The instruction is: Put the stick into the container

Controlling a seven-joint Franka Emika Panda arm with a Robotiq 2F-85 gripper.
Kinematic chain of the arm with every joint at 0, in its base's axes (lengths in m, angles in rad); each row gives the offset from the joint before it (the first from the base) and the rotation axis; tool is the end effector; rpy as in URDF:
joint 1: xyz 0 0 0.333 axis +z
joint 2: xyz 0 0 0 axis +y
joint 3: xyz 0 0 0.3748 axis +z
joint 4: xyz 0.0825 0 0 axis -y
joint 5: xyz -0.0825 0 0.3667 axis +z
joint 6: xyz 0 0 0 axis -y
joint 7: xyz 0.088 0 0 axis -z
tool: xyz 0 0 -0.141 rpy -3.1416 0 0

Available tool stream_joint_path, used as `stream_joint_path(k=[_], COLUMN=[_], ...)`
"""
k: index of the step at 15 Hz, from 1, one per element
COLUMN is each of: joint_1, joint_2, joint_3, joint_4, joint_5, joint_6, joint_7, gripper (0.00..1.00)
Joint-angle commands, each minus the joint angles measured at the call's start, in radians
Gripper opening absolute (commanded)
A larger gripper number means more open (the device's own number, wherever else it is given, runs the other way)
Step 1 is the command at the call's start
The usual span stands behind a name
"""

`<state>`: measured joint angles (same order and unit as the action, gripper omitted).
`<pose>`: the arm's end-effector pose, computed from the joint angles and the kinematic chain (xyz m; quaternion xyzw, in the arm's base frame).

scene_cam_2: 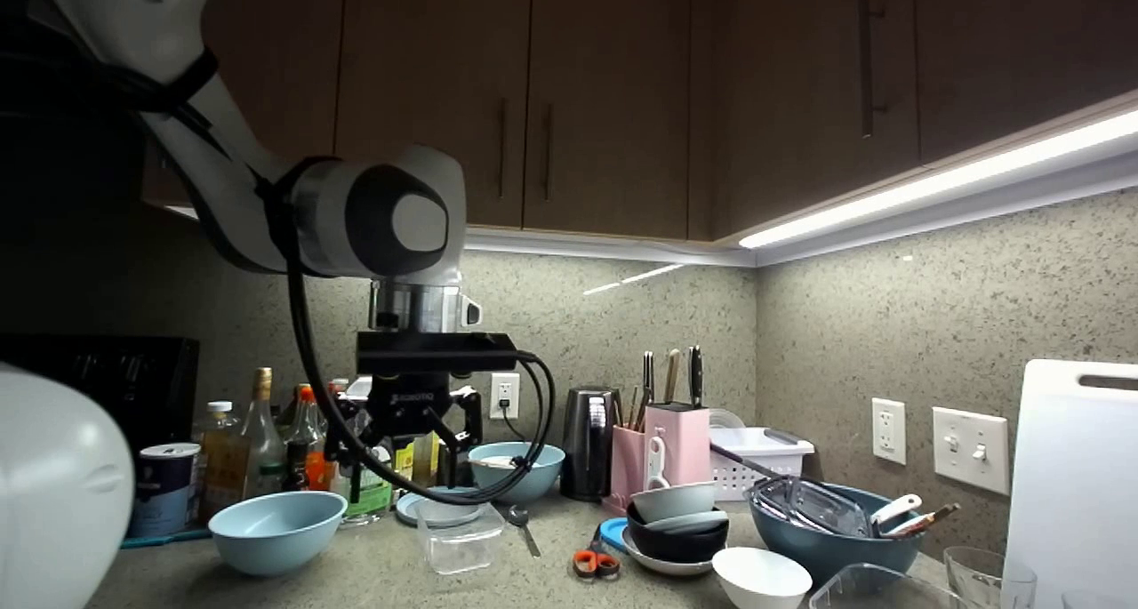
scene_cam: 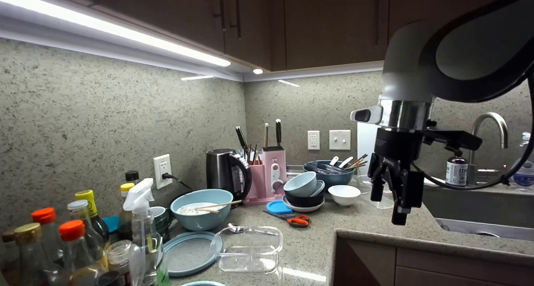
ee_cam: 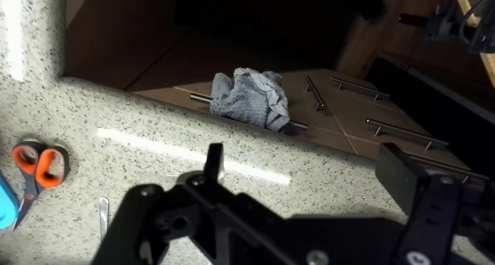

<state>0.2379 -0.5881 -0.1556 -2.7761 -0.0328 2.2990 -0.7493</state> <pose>0.3101 0.0252 0.4131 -0.9045 -0.4222 -0.0599 0.0119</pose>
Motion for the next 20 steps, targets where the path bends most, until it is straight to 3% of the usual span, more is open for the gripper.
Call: stream_joint_path(k=[1,7,15,18,19,20], joint_1=[-0.013,-0.009,0.023,0.005,0.012,0.010], joint_2=[0.007,0.023,0.376,0.513,0.421,0.466], joint_3=[0.026,0.027,0.255,0.324,0.306,0.320], joint_4=[0.002,0.022,0.370,0.506,0.414,0.453], joint_5=[0.012,0.003,-0.218,-0.365,-0.283,-0.314], joint_6=[-0.001,-0.001,-0.010,-0.047,-0.010,-0.019], joint_7=[-0.009,-0.026,-0.024,-0.012,-0.018,-0.016], gripper=[1.00,1.00,1.00,1.00,1.00,1.00])
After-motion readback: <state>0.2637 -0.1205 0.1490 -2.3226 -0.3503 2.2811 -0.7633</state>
